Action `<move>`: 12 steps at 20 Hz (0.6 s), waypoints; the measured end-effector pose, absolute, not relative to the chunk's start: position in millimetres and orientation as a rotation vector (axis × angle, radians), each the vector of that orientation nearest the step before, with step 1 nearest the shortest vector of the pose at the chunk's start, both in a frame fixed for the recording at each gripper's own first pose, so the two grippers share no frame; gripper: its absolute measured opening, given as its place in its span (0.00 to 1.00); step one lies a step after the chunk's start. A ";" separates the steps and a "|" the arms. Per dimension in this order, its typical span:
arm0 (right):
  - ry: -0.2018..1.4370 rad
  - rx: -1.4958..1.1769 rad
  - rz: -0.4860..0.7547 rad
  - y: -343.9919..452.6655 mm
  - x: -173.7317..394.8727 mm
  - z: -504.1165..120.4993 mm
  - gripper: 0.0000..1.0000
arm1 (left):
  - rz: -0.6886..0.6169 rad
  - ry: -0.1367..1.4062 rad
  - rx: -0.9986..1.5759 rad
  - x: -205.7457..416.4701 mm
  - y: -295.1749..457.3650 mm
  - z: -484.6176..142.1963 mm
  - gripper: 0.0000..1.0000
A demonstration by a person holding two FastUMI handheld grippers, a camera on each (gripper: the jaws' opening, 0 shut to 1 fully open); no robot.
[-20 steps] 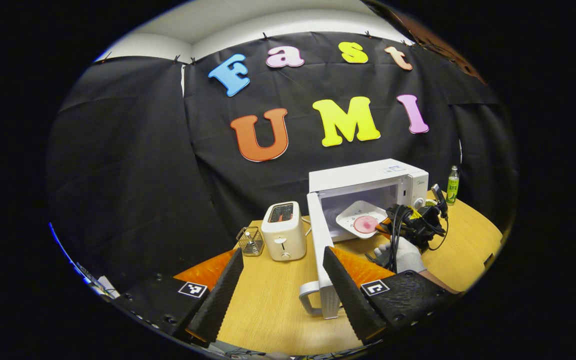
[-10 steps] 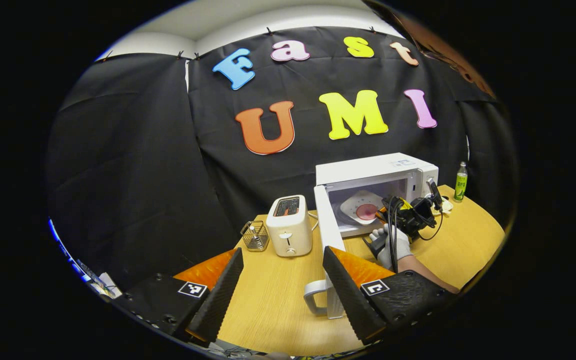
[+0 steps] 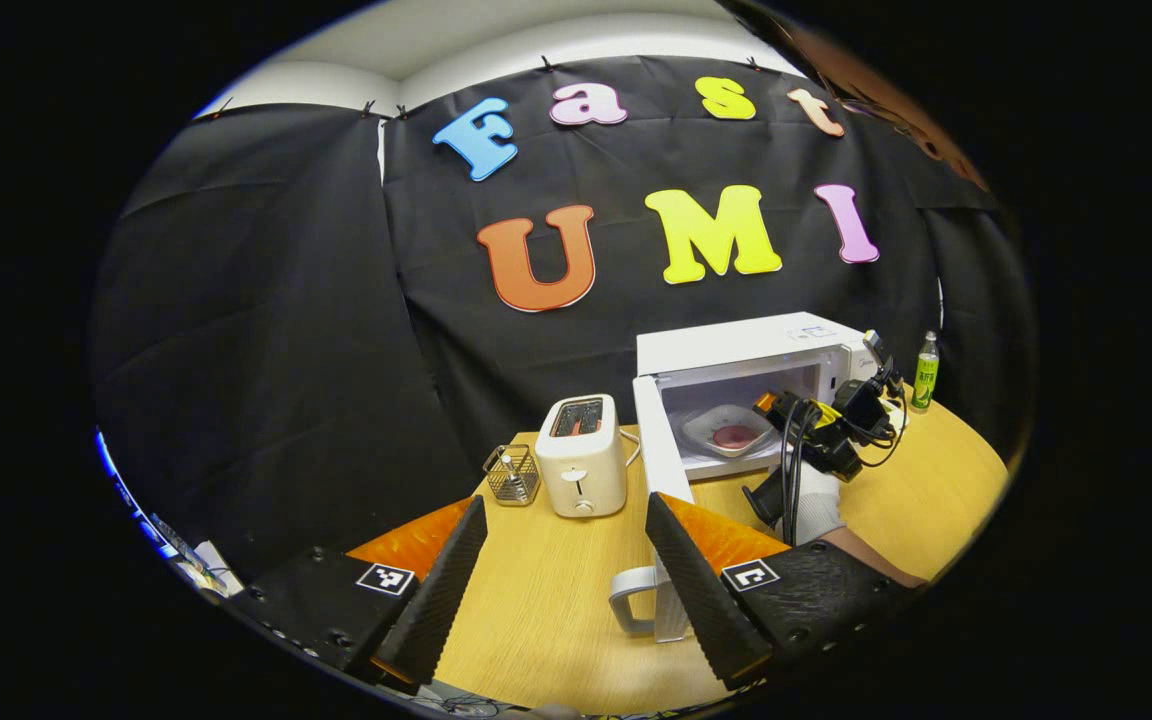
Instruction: Open the microwave oven with the left hand, put the food in, and close the microwave oven.
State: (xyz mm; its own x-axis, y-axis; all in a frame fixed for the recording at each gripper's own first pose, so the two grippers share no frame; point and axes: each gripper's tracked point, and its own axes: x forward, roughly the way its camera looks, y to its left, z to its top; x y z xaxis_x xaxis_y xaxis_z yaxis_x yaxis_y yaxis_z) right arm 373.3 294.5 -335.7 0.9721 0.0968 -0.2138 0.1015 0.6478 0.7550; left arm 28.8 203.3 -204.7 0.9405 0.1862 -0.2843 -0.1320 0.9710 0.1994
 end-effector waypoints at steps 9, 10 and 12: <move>0.233 0.504 0.061 230.9 291.4 -236.0 1.00 | 0.118 0.222 0.165 18.3 191.6 -153.2 0.96; 0.234 0.461 0.067 218.8 282.0 -227.4 0.89 | 0.109 0.215 0.157 17.5 189.3 -149.1 0.96; 0.250 0.382 0.076 195.3 257.5 -208.3 1.00 | 0.095 0.194 0.145 13.9 186.6 -140.4 0.96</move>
